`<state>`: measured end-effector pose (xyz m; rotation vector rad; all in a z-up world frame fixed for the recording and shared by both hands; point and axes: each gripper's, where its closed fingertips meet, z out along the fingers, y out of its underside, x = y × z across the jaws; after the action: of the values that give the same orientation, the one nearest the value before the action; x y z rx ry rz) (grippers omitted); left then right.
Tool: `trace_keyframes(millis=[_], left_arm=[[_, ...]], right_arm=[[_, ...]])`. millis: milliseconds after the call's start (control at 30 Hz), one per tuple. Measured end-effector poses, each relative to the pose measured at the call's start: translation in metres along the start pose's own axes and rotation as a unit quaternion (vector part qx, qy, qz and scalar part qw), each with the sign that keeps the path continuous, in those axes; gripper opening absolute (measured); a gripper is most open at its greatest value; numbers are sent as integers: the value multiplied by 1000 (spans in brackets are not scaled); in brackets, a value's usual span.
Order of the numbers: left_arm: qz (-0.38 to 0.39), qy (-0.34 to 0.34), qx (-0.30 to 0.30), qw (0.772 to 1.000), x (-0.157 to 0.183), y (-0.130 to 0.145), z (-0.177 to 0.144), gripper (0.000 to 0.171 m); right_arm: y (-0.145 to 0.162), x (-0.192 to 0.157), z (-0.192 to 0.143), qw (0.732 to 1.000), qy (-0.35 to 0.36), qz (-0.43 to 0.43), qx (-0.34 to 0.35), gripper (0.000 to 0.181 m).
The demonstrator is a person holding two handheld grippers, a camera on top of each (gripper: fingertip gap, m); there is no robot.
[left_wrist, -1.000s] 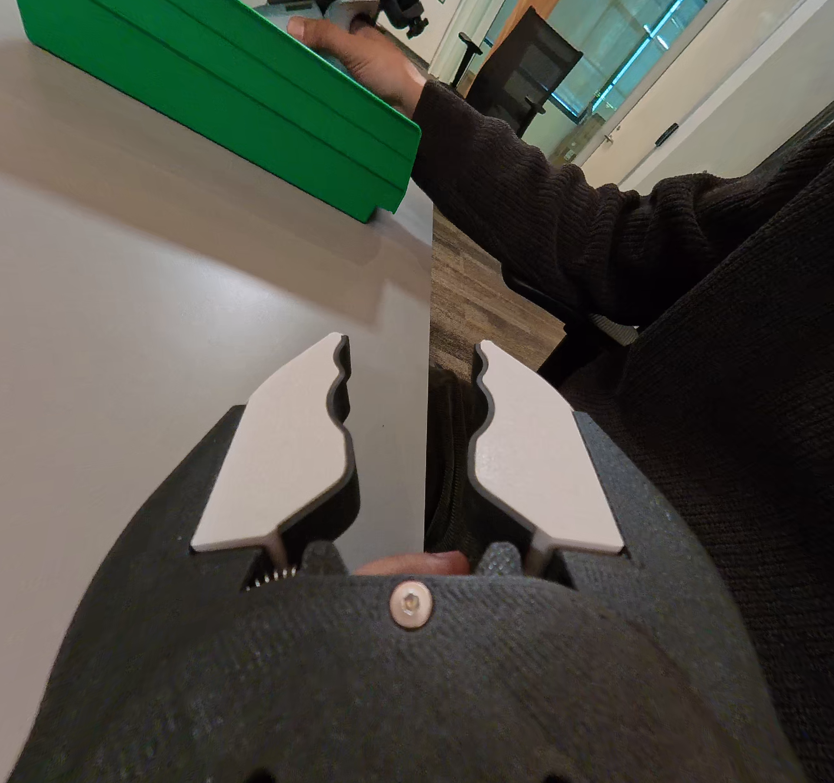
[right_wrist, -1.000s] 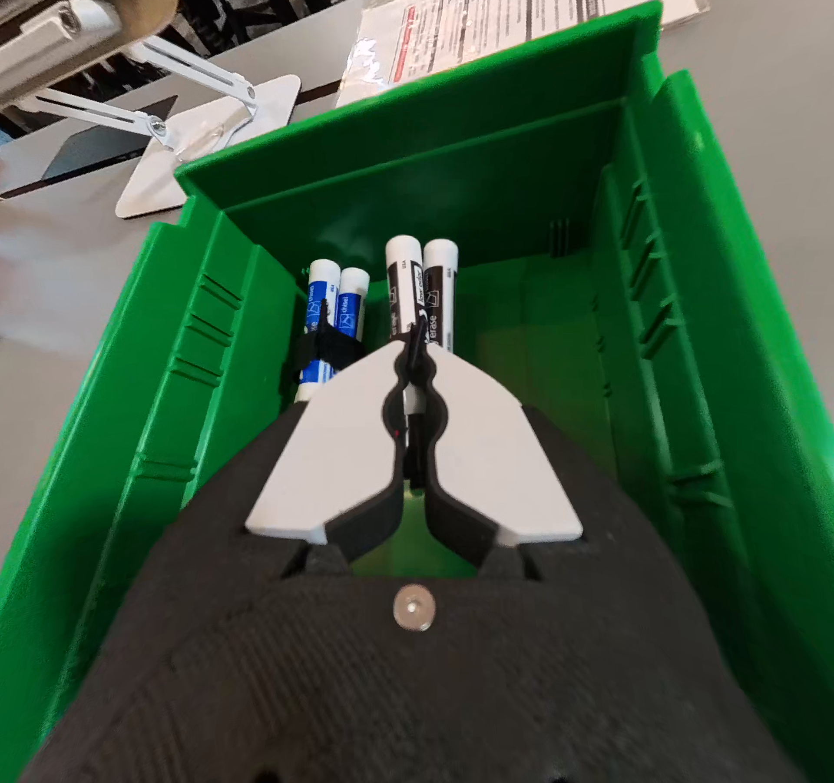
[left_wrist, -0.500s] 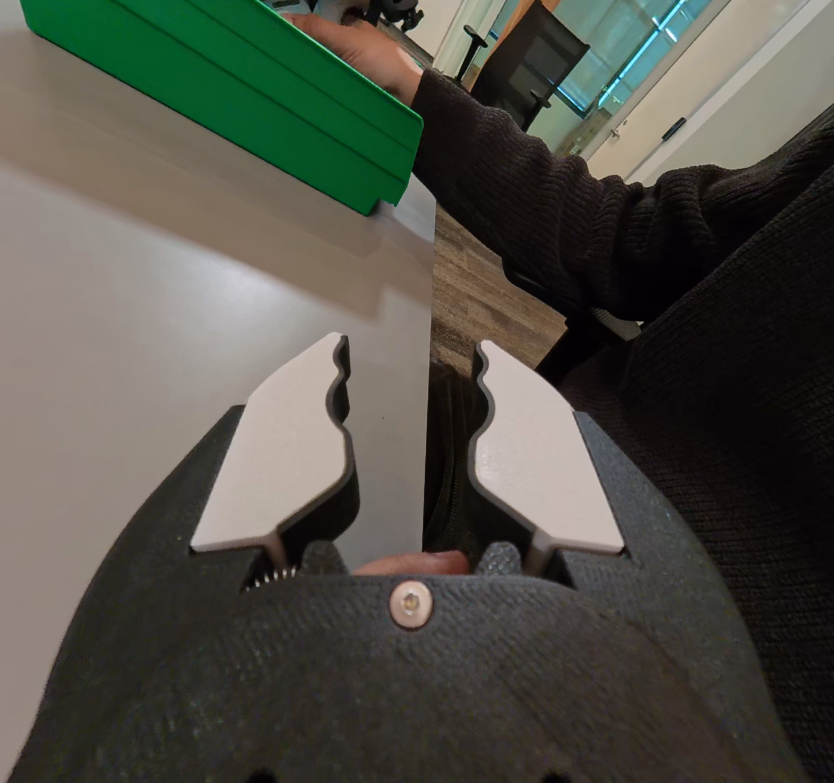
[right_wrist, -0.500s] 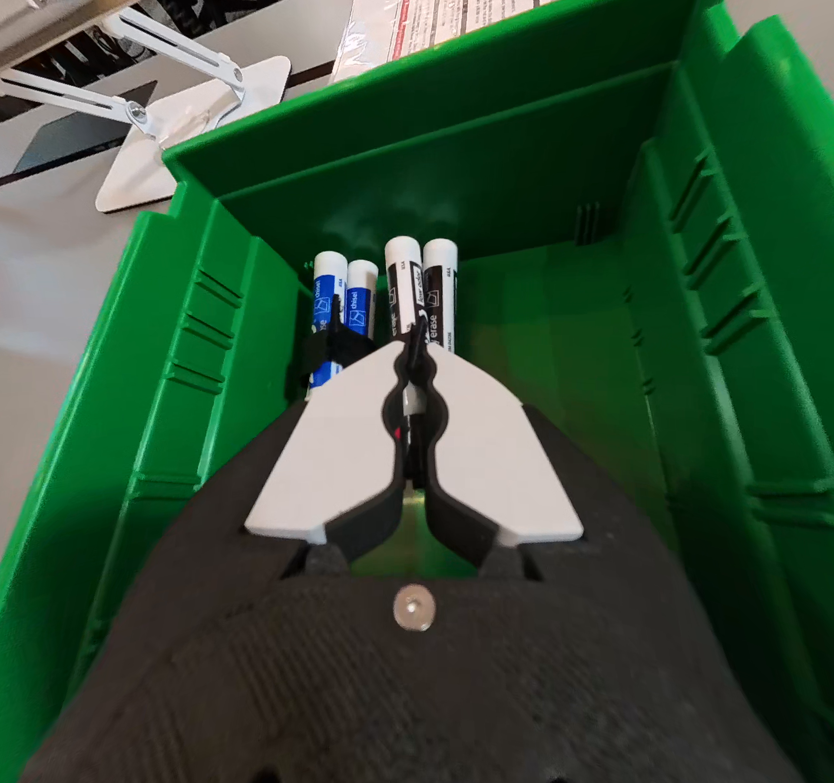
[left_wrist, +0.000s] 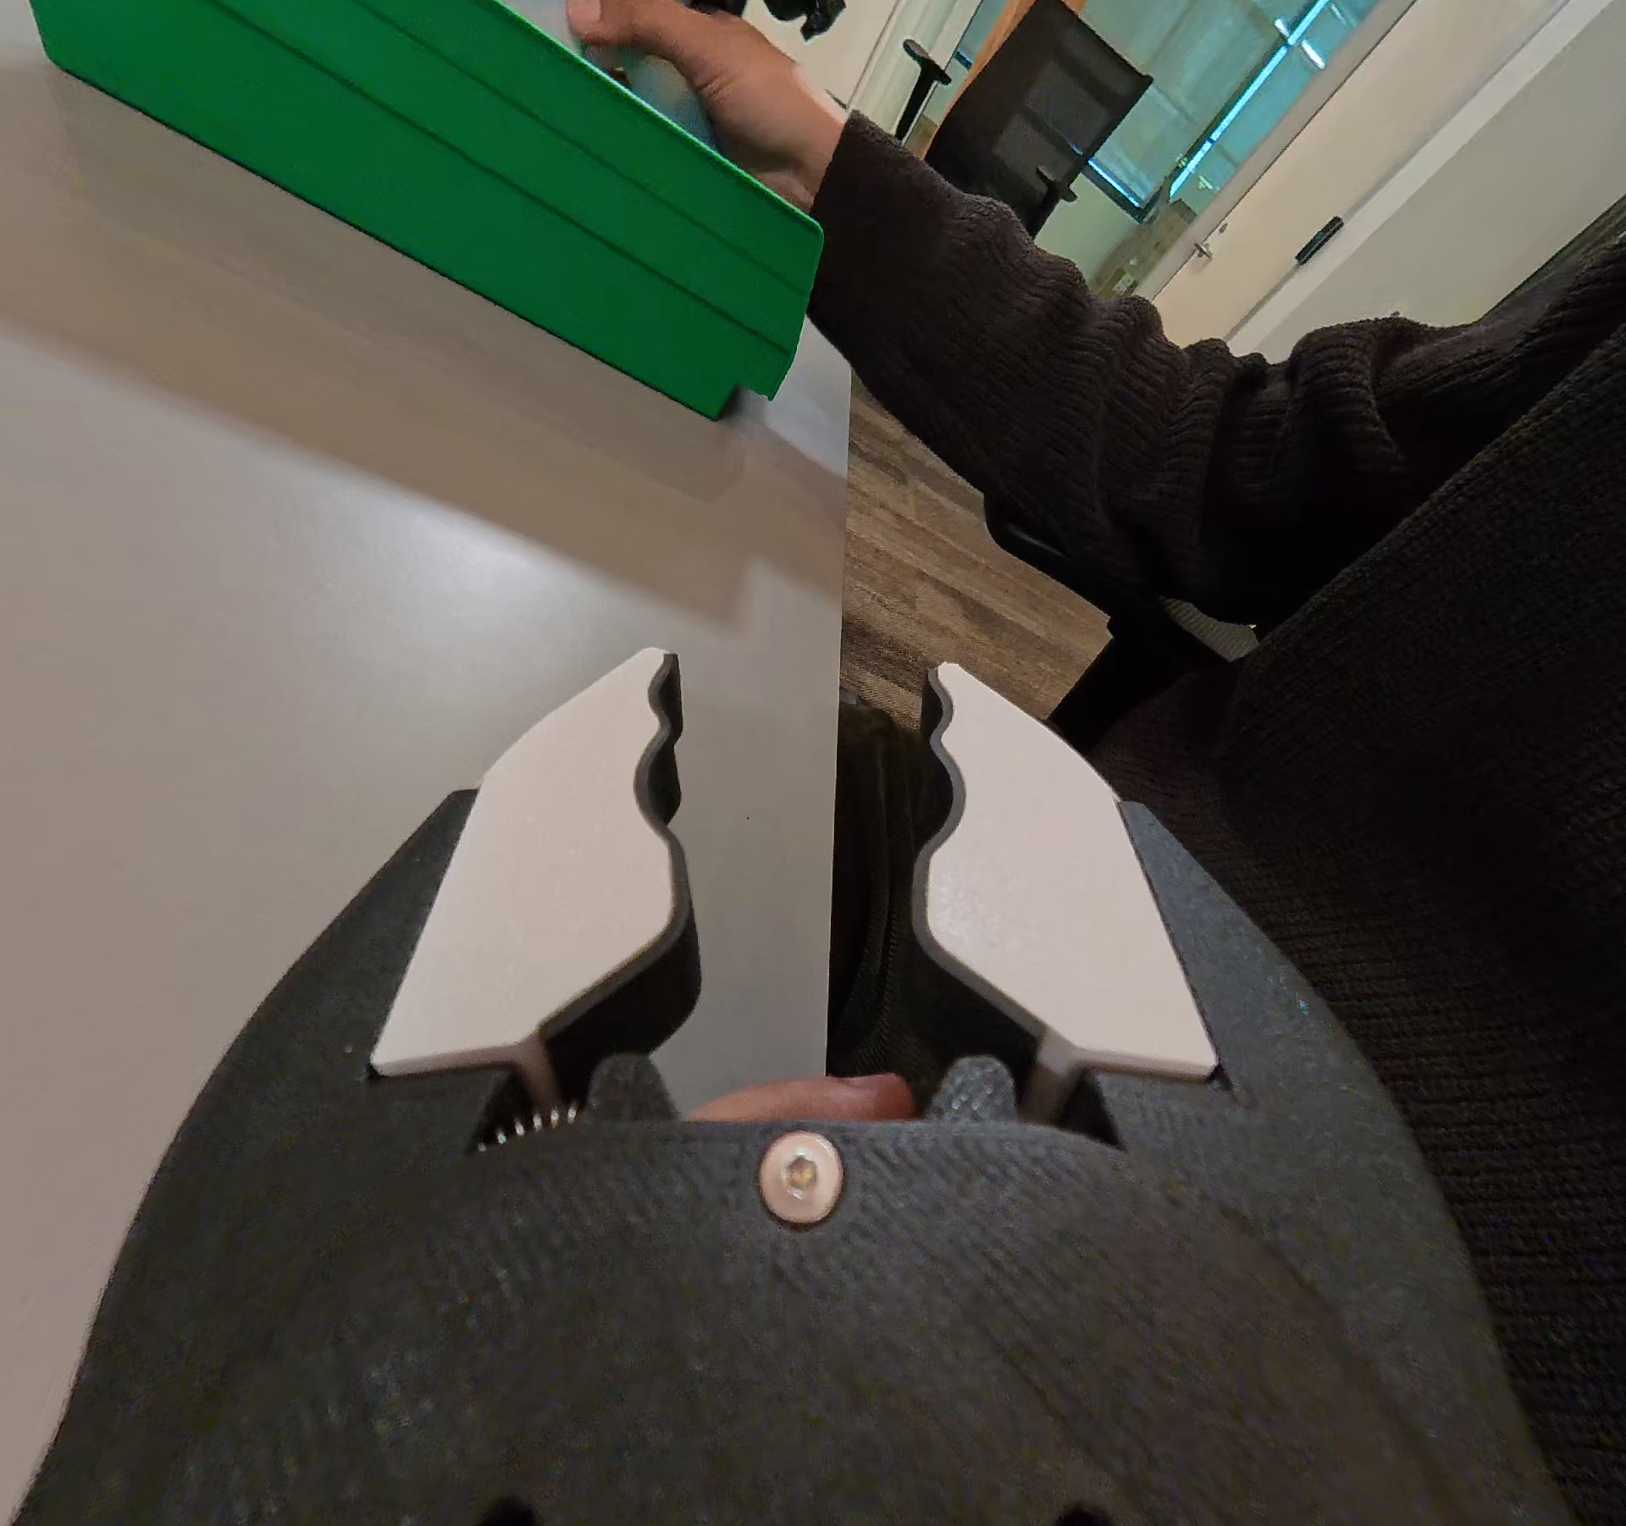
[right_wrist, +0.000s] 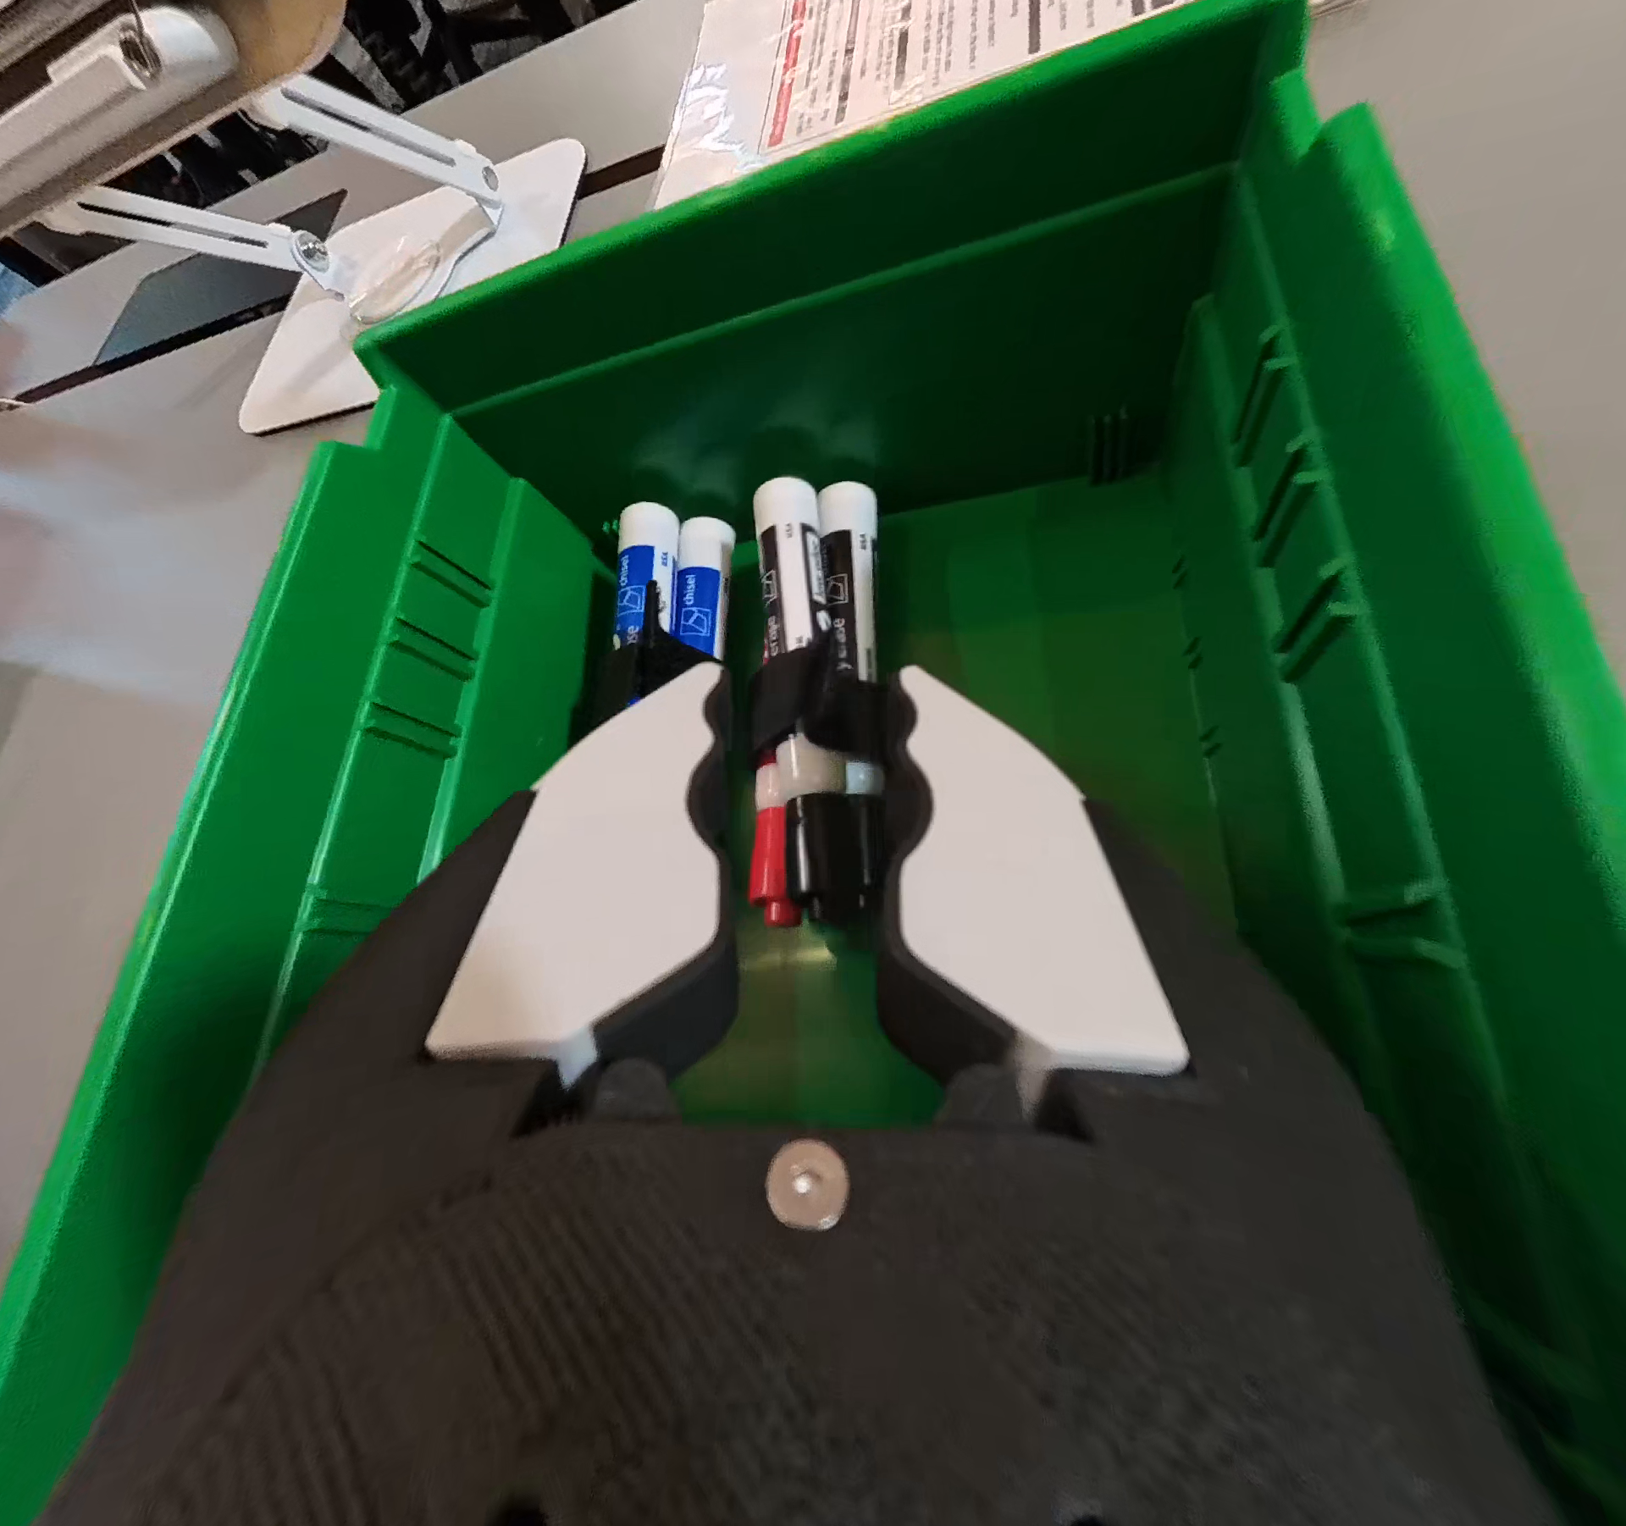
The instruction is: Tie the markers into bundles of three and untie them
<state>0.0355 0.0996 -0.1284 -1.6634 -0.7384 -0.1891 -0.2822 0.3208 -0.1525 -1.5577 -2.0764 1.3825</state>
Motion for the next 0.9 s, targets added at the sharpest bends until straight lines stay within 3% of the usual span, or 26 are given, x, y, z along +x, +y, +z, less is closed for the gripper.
trace_keyframes(millis=[400,633,900], left_arm=[[-2,0,-7,1000,0,3,1,53],[-5,-5,-8,1000,-1,5,-1,53],[-5,-7,-10,1000,-1,6,-2,53]], right_arm=[[19,0,15,999,-10,-10,-46,40],[18,0,19,999,-17,-2,-47,22],[17,-3,20,998,-11,-26,-52,19]])
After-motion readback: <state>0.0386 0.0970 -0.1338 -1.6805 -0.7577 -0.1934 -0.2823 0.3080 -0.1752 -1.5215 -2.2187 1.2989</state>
